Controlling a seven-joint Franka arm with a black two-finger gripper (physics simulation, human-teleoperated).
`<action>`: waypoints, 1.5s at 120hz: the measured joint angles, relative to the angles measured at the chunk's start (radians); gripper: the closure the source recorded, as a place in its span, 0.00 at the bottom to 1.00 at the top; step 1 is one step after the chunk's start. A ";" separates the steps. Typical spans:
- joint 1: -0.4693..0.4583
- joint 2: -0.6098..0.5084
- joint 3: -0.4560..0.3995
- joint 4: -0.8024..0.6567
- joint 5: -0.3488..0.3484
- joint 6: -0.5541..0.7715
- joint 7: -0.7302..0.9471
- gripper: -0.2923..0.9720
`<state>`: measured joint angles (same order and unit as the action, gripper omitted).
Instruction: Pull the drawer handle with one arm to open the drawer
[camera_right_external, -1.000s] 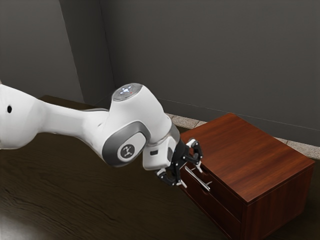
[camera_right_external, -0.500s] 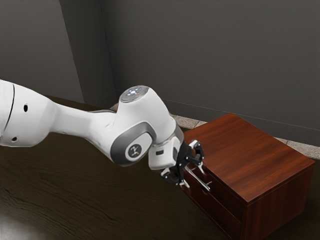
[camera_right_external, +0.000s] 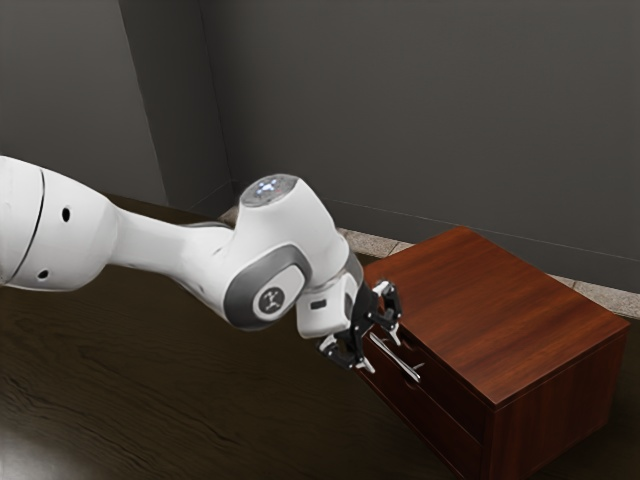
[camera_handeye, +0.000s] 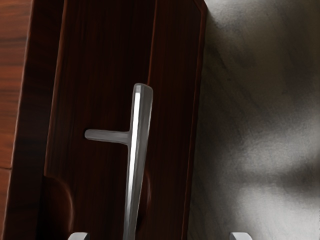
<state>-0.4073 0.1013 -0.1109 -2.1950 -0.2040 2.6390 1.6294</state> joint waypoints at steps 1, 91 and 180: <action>0.000 0.002 0.000 0.001 0.001 0.001 0.000 0.52; -0.001 0.013 -0.001 -0.011 0.020 0.031 0.000 0.75; -0.022 -0.152 -0.006 -0.198 0.048 0.027 0.004 0.75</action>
<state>-0.4288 -0.0502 -0.1165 -2.3933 -0.1561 2.6660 1.6335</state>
